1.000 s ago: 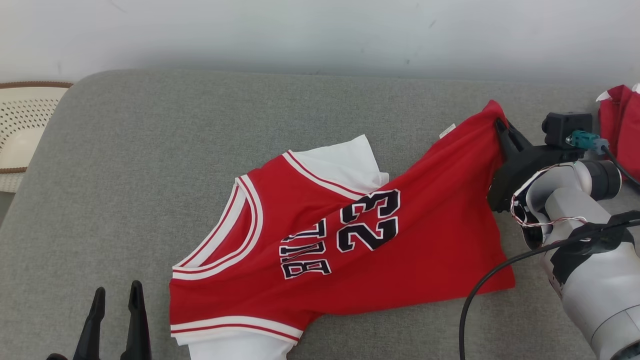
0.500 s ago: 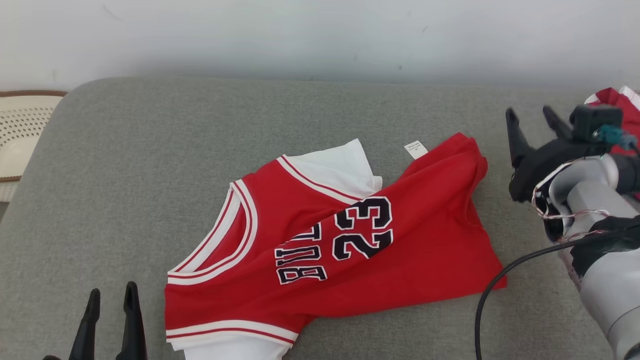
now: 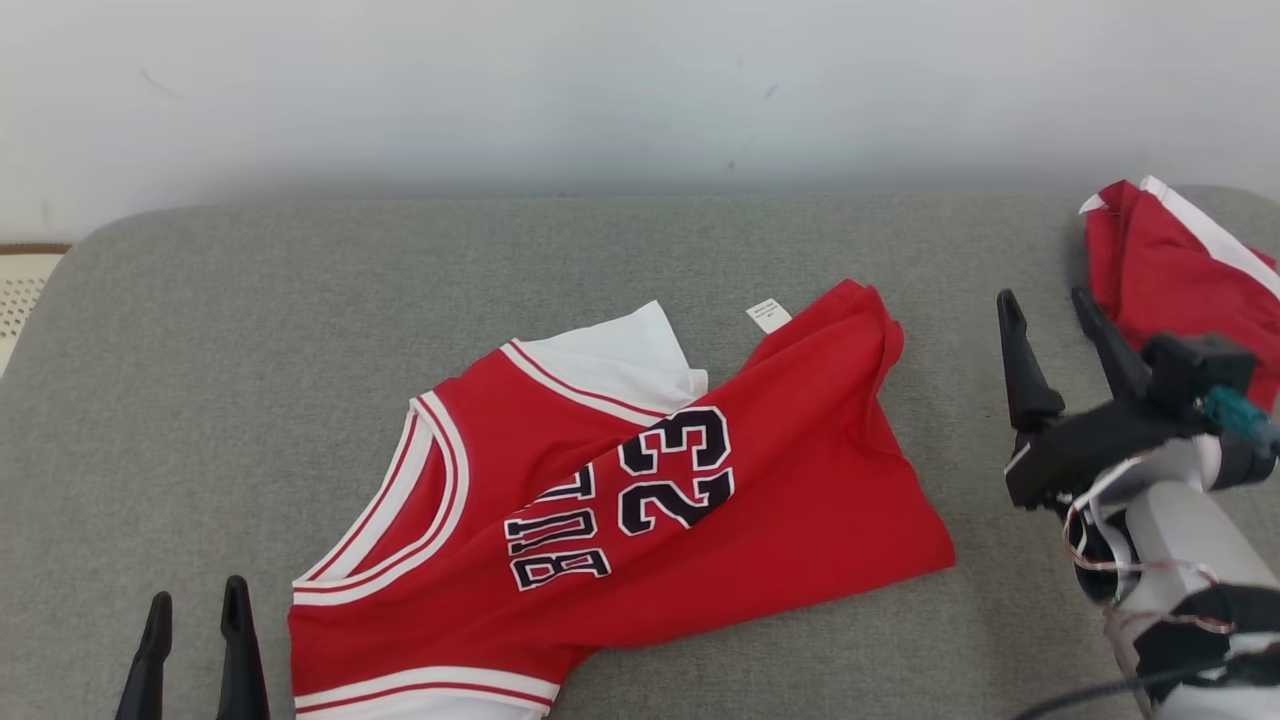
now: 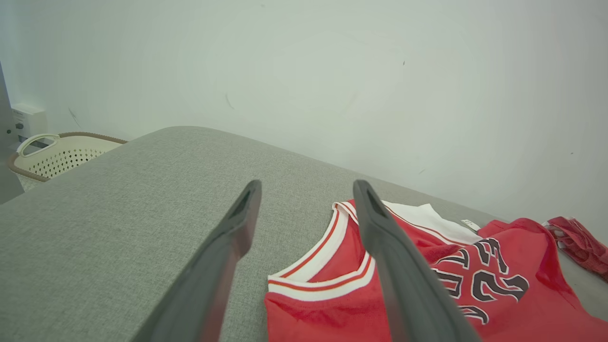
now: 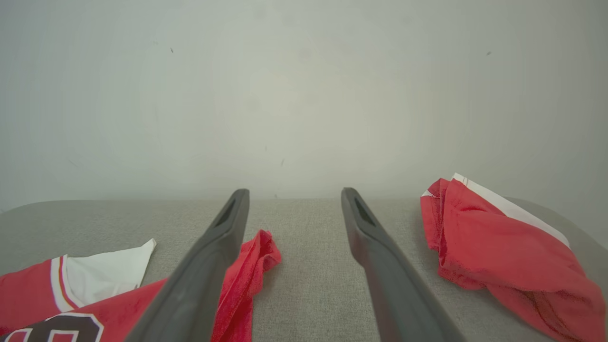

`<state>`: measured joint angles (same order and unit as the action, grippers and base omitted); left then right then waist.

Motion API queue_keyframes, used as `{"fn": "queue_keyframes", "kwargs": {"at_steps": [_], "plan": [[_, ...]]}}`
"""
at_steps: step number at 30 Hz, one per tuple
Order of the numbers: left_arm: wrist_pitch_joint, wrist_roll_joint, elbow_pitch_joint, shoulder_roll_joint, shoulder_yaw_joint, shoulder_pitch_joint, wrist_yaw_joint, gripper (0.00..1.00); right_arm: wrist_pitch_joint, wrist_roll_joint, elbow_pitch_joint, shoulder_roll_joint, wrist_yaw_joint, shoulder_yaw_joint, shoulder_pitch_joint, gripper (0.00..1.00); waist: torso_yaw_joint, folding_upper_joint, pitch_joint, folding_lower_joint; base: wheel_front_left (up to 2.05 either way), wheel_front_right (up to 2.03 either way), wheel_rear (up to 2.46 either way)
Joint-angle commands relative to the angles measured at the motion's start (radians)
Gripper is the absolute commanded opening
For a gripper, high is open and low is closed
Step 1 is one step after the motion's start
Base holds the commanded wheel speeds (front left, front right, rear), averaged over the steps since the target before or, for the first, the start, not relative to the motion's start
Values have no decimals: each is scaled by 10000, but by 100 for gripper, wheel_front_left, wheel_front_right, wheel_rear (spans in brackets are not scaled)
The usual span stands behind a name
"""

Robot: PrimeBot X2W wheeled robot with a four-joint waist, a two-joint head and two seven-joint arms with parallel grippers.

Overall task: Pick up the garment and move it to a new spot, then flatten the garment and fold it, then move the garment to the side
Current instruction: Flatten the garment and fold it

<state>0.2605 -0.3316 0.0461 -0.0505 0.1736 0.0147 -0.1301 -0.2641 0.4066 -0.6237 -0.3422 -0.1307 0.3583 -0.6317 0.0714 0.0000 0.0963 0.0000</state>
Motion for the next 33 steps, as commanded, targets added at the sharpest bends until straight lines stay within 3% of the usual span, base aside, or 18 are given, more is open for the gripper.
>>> {"fn": "queue_keyframes", "kwargs": {"at_steps": [1,8,17,26,33], "plan": [[34,73,34,-4,32,137,-1,100,-16,-86,182,19,-1,-47,270,100,-105,0,-97,0,0,0,0],[34,104,71,-5,119,283,23,100,-16,-465,1848,214,-1,-593,2002,100,-267,0,-280,0,0,0,0],[34,228,208,-5,147,532,154,100,-17,-787,3142,703,-1,-1126,3830,100,-314,0,-561,0,0,0,0],[34,177,306,-5,112,718,253,100,-17,-958,3511,1034,-1,-1166,5237,100,-305,0,-685,0,0,0,0],[34,154,354,-5,105,804,337,100,-17,-704,2983,919,-1,-630,5277,100,-359,0,-704,0,0,0,0]]}}
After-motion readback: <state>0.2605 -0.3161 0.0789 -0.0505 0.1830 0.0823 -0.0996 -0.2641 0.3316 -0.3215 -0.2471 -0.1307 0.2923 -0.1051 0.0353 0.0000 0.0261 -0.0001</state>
